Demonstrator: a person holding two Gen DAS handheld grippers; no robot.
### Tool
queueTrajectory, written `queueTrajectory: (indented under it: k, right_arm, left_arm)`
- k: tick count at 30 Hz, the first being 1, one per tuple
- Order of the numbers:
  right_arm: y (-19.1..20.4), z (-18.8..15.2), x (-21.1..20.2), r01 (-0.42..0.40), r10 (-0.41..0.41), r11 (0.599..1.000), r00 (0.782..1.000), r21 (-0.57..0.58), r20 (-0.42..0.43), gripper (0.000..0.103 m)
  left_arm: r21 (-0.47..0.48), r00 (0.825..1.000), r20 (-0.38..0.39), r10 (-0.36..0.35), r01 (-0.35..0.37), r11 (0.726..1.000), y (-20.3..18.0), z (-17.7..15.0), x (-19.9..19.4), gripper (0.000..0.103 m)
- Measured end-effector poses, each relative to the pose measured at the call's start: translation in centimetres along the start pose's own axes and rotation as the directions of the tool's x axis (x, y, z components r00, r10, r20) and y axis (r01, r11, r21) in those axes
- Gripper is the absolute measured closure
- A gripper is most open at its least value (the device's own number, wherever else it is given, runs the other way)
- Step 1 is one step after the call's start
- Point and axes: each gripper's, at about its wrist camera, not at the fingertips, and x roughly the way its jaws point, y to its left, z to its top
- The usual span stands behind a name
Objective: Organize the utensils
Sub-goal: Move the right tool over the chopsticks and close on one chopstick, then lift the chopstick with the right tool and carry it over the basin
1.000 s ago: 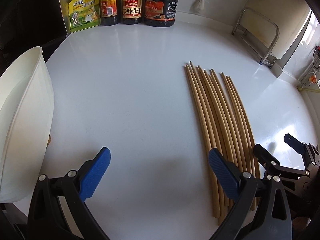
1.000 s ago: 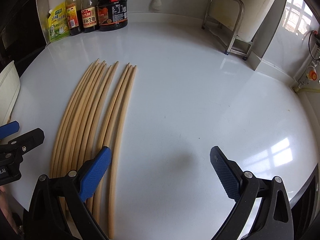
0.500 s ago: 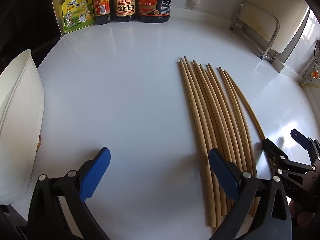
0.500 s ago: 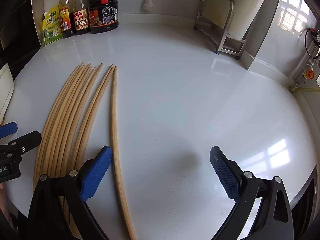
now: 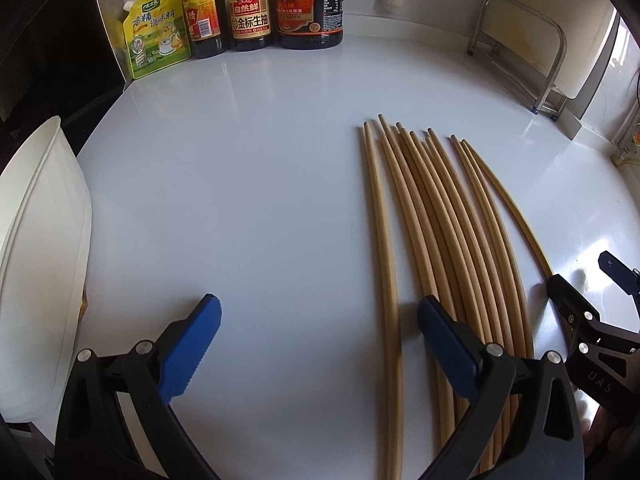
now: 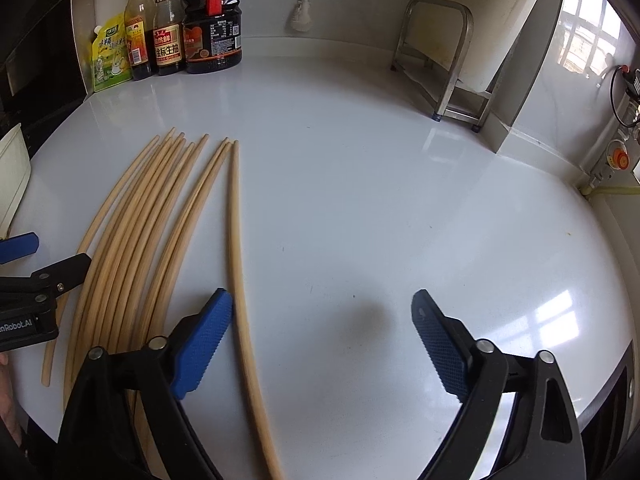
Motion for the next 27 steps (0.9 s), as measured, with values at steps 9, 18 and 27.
queueTrajectory:
  k: [9,18,27]
  right_arm:
    - [2.4,0.0,-0.8,-0.082,0.082,0.993,0.997,-0.086,-0.012,0.088]
    - [1.9,-0.3,-1.1,-0.146,0.147,0.989,0.989,0.037,-0.026,0.097]
    - [2.2,-1.6,-2.7,-0.192,0.195,0.967,0.981,0.169,0.002,0.097]
  left_arm:
    - [0.05,0.998,0.02,-0.059,0.058,0.997,-1.1,-0.2,-1.4,0.084]
    - [0.034,0.99,-0.023,-0.136,0.137,0.99,-0.6,-1.1,-1.9,0.096]
    - [0.065,0.983,-0.052,-0.174,0.177,0.982,0.1,-2.7,-3.2,0.096]
